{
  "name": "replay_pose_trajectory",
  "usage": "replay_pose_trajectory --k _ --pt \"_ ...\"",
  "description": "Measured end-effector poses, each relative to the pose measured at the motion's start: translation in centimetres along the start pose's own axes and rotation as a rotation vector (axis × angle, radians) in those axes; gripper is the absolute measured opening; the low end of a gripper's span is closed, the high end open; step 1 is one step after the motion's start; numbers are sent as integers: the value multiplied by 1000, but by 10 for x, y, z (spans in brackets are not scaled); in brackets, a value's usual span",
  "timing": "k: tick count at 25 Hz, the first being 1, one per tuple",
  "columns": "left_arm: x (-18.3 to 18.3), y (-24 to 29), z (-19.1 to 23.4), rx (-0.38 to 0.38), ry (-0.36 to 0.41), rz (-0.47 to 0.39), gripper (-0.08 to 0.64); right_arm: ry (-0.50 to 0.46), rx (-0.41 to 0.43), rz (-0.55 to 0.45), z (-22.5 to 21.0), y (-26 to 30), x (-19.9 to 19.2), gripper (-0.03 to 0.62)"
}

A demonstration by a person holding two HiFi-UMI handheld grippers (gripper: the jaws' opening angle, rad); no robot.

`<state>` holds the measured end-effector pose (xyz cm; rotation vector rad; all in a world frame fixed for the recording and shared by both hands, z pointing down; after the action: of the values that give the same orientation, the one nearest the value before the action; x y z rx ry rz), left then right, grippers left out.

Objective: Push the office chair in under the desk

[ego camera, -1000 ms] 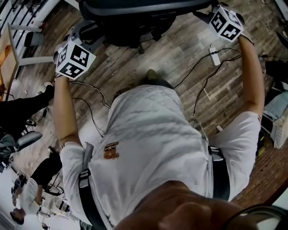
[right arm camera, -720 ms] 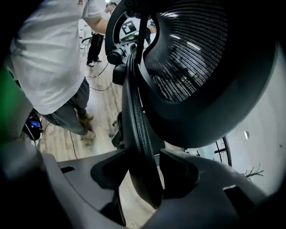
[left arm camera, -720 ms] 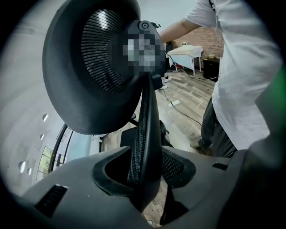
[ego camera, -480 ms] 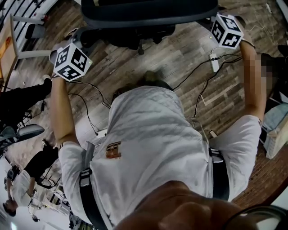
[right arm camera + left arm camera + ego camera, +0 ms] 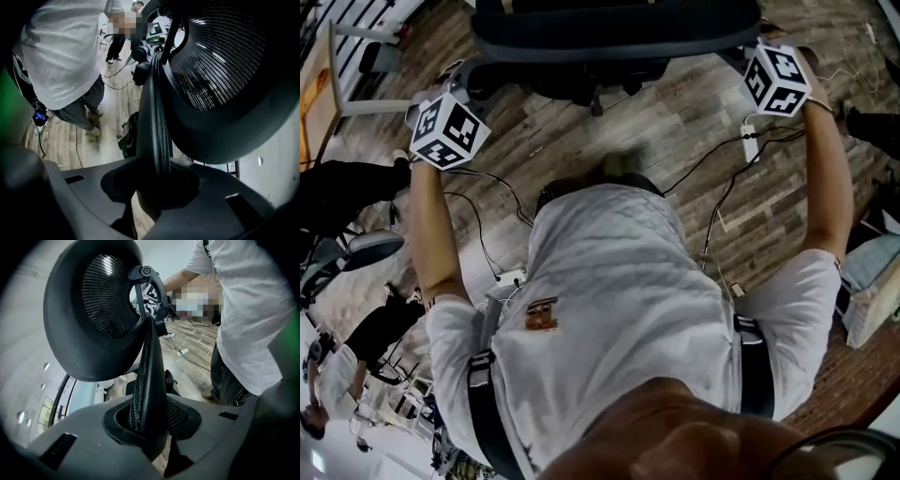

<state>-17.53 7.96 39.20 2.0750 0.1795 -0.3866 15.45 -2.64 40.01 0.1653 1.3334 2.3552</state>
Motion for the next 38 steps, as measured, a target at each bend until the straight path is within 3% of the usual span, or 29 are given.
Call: replay_pose_trajectory --k 9,21,38 --pt "2 35 64 12 -25 33 110 -3 17 4 -61 33 -28 114" --pt "9 58 98 16 -48 15 110 -1 22 9 -93 51 -50 114" --pt "15 118 202 17 -36 9 101 -19 -41 24 -193 108 -103 106"
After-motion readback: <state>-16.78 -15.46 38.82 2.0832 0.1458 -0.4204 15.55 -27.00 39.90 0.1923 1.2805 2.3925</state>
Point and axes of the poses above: the fingertips, and each gripper's own axes: y forward along the fingers, z to its left, x out of its top, the point moved 3 cm from there along -y, backward along the fingers, and after that the axes turned 6 degrees about z, right-handed, at the moved point
